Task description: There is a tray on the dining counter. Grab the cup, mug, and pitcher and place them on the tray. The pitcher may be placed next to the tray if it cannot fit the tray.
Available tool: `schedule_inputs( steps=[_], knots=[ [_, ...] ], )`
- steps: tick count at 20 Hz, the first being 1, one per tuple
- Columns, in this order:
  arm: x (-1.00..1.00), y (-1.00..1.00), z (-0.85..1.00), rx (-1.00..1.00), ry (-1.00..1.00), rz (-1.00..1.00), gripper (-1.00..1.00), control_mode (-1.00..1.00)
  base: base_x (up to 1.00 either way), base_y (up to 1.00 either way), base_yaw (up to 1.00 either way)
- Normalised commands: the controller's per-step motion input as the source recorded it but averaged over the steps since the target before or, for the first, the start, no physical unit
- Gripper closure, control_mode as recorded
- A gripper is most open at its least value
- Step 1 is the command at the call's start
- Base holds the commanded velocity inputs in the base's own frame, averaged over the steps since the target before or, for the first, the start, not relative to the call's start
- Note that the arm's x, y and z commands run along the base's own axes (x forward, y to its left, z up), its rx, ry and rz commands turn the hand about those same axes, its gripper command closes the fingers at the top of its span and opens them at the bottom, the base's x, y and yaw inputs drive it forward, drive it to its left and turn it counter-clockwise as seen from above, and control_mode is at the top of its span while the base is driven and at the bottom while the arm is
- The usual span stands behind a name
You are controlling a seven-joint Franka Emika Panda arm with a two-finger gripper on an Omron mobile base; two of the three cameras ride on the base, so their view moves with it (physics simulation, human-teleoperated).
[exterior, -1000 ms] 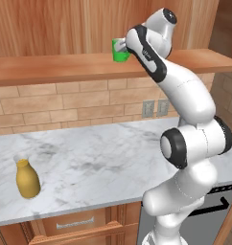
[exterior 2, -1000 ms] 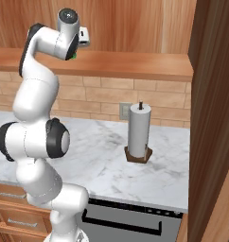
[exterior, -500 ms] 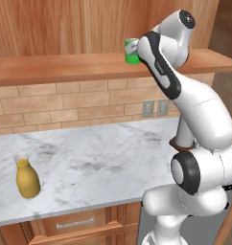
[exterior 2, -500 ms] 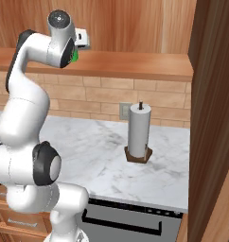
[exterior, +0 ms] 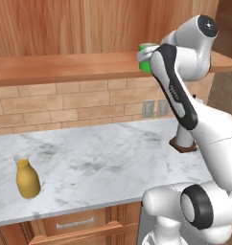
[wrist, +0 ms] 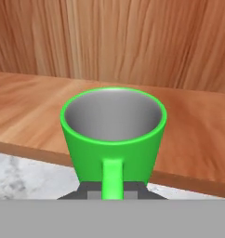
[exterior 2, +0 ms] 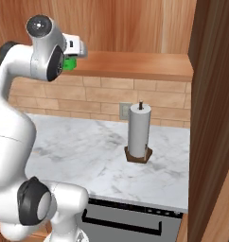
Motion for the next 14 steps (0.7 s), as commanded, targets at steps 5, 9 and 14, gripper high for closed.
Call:
schedule_inputs(
  steps=[5, 9, 14],
  knots=[
    [-0.81, -0.36, 0.06, 0.0, 0.0, -0.06, 1.0, -1.0, 0.0, 0.0, 0.0],
    [-0.8, -0.3, 0.07, 0.0, 0.0, -0.08, 1.0, -1.0, 0.0, 0.0, 0.0],
    [-0.72, -0.19, 0.0, 0.0, 0.0, -0.08, 1.0, -1.0, 0.0, 0.0, 0.0]
  ],
)
